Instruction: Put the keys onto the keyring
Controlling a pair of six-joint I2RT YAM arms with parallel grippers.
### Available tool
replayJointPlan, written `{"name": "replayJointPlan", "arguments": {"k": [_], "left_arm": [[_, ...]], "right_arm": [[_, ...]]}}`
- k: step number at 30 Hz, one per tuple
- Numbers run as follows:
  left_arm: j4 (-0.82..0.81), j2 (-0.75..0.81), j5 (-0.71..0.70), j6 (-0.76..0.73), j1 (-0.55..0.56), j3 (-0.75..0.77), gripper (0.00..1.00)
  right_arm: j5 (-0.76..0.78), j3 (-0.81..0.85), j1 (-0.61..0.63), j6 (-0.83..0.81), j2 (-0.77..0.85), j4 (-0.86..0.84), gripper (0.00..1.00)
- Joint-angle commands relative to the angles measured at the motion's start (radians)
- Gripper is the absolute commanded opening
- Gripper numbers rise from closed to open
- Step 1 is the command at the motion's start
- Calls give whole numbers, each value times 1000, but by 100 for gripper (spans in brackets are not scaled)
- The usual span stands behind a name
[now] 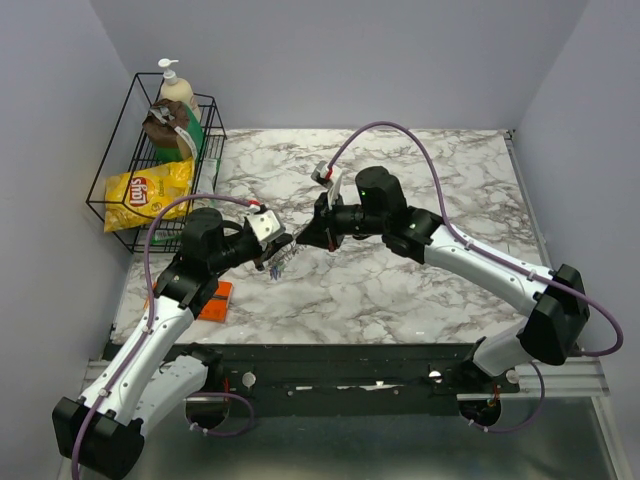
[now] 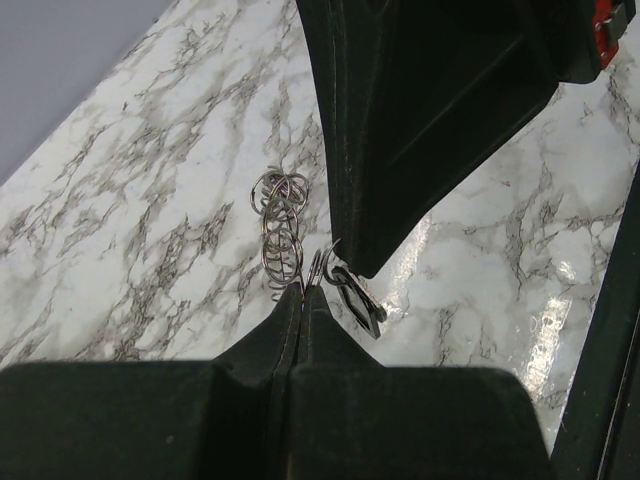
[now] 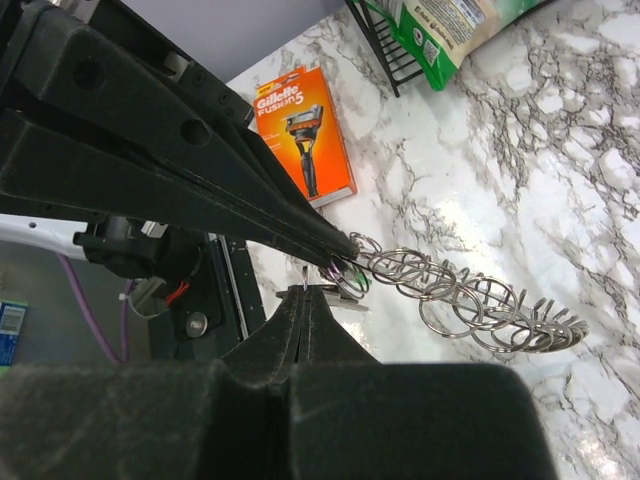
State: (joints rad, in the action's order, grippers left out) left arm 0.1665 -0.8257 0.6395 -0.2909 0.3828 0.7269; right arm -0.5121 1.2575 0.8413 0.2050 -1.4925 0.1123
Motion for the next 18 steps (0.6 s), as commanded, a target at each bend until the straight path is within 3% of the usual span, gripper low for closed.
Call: {"name": "replayJointPlan", "arguments": {"k": [1,18], "left_arm": [[-25,26,-12,-13,10,39,0],[-9,33,-17,-13,19,48,0]], "right_arm": [[61,26,8,11,-9,26,1],[110,36,10,16,-15,47,1]]}}
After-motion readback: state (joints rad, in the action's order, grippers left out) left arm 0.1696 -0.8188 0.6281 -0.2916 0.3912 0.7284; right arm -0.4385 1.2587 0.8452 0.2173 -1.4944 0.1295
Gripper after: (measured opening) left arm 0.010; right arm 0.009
